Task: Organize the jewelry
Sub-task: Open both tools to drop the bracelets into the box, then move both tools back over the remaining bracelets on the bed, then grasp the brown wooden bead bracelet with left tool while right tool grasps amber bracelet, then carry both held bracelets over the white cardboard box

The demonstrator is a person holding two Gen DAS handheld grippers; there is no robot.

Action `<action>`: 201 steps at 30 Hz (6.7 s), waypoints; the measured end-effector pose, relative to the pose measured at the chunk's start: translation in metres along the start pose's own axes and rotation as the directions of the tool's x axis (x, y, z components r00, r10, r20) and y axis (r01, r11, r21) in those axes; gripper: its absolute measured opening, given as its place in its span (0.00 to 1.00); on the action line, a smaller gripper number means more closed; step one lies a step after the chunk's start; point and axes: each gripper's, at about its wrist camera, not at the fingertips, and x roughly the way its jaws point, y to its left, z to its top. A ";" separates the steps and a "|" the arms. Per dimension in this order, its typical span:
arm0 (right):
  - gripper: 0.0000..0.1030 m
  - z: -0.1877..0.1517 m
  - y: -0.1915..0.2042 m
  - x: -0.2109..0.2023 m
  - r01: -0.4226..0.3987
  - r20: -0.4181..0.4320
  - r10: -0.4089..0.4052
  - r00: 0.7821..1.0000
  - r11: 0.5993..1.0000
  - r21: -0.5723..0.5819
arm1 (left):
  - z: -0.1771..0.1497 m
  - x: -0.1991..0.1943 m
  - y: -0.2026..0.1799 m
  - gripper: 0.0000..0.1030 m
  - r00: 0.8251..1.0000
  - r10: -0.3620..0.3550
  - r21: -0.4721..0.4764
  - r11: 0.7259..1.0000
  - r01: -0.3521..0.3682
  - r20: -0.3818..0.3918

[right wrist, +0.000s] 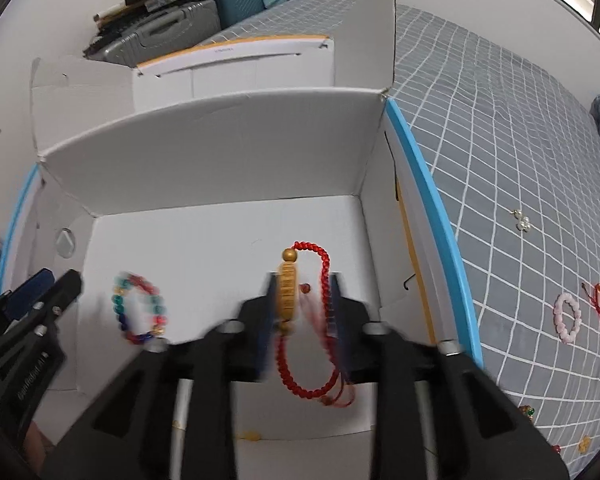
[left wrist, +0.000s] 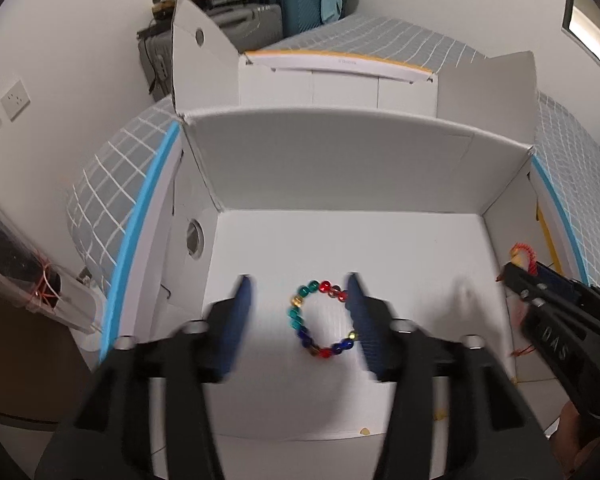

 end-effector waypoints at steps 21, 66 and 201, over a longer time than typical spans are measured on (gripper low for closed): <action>0.91 -0.004 -0.016 -0.043 0.052 0.110 -0.053 0.992 0.999 0.012 | 0.000 -0.022 -0.009 0.93 0.995 0.026 0.014 1.000 -0.027 0.098; 0.93 -0.235 -0.375 -0.164 0.374 -0.015 -0.404 0.915 0.832 0.410 | -0.121 -0.059 -0.334 0.94 0.931 -0.361 0.463 0.816 0.346 -0.058; 0.09 -0.091 -0.236 -0.143 0.247 0.260 -0.327 0.909 0.922 0.297 | -0.030 -0.128 -0.162 0.10 0.912 -0.327 0.284 0.925 0.254 0.249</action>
